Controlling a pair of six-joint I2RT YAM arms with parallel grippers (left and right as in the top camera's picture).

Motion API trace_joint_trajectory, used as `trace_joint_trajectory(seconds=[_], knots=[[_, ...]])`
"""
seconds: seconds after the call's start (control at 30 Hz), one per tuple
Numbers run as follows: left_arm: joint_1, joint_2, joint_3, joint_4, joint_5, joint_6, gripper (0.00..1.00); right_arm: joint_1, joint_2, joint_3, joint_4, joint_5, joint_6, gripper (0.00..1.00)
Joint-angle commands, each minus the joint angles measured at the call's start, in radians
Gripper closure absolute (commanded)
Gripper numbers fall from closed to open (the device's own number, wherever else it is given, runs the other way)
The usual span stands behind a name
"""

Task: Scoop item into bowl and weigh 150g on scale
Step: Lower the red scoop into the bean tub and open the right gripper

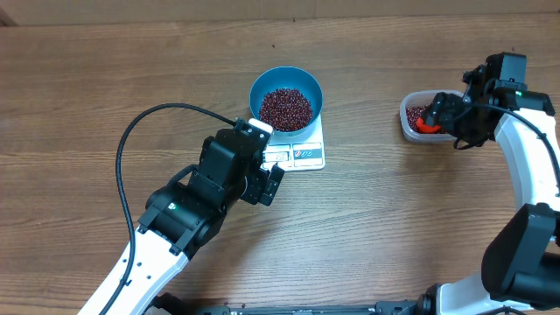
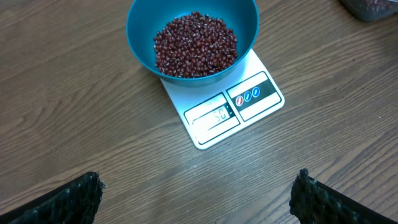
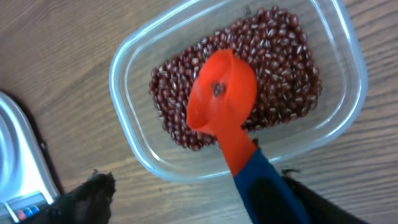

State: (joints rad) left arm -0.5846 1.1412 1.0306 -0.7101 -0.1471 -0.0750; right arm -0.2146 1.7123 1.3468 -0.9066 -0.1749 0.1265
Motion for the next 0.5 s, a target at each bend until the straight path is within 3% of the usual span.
trace_joint_trajectory(seconds=[0.0, 0.07, 0.47], knots=[[0.003, 0.004, 0.000, 0.002, -0.010, -0.003, 0.00, -0.004, 0.005, 0.001, -0.013, 0.010, -0.004, 0.07], [0.003, 0.004, 0.000, 0.002, -0.010, -0.003, 0.00, -0.004, 0.005, 0.003, -0.028, 0.016, -0.032, 0.00], [0.003, 0.004, 0.000, 0.002, -0.010, -0.003, 0.00, -0.004, -0.040, 0.073, -0.154, 0.184, -0.154, 0.00]])
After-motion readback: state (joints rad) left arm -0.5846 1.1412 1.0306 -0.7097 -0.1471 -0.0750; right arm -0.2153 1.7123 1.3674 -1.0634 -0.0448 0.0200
